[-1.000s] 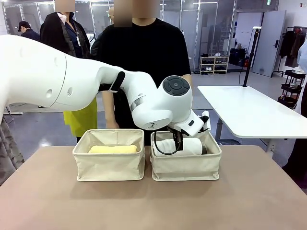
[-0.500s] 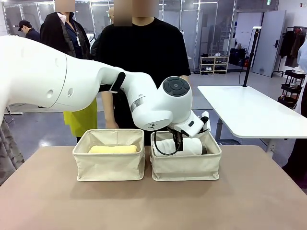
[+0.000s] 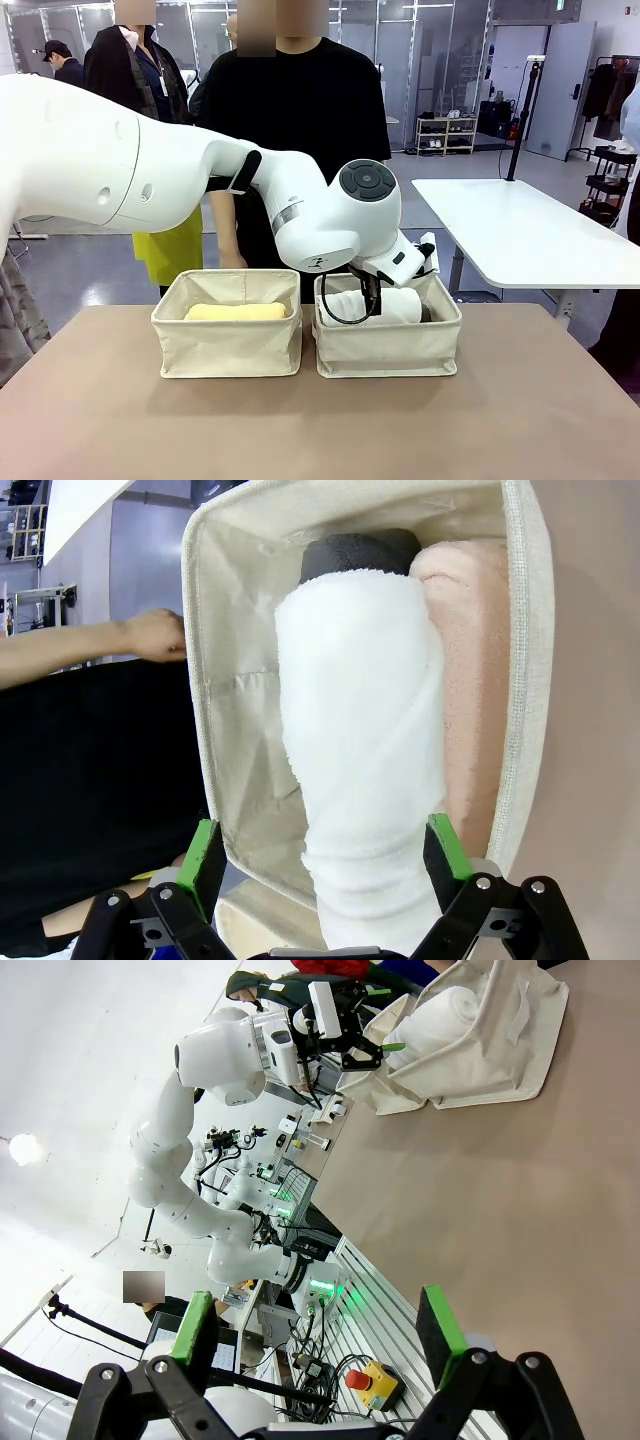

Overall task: Divide the towels into two baskets.
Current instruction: Pick up one hotel-folded towel from the bottom of the table and place it in the Fabric basket indicated by the person.

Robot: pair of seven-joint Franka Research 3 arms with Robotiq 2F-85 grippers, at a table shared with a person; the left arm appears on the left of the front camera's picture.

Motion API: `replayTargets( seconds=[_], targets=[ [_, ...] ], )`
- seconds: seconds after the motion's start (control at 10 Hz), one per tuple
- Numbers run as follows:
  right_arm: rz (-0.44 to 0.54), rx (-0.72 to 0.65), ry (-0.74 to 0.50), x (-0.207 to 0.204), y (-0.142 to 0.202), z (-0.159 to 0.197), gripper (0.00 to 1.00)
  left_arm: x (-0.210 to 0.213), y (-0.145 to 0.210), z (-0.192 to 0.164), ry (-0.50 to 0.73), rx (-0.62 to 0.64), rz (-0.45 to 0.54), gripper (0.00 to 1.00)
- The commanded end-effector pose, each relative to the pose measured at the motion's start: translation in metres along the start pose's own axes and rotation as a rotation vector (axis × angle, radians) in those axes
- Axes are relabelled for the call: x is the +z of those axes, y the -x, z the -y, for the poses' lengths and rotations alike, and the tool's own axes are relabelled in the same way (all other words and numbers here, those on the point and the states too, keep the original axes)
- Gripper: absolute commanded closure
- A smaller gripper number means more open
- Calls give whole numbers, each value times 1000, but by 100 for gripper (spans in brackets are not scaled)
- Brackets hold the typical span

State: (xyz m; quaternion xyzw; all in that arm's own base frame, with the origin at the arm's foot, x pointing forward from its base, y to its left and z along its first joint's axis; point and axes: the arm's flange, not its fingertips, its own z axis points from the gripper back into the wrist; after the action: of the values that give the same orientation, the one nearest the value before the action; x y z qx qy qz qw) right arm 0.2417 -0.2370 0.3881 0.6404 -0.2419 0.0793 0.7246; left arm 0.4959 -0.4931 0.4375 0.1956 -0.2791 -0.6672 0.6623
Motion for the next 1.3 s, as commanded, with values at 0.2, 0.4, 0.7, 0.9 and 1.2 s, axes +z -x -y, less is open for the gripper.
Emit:
replayTargets(
  seconds=[0.2, 0.4, 0.7, 0.9, 1.2],
  targets=[
    [3, -3, -4, 1, 2, -5, 0, 56, 10, -18, 1, 154, 39, 0],
    [3, -3, -4, 1, 2, -5, 0, 113, 51, -12, 137, 380, 139, 0],
    [3, -3, -4, 1, 2, -5, 0, 190, 138, 6, 172, 622, 201, 0],
    [3, -3, -4, 1, 2, -5, 0, 224, 226, 28, 218, 880, 301, 0],
    [3, -3, -4, 1, 2, -5, 0, 257, 349, 63, 289, 1118, 403, 0]
  ],
)
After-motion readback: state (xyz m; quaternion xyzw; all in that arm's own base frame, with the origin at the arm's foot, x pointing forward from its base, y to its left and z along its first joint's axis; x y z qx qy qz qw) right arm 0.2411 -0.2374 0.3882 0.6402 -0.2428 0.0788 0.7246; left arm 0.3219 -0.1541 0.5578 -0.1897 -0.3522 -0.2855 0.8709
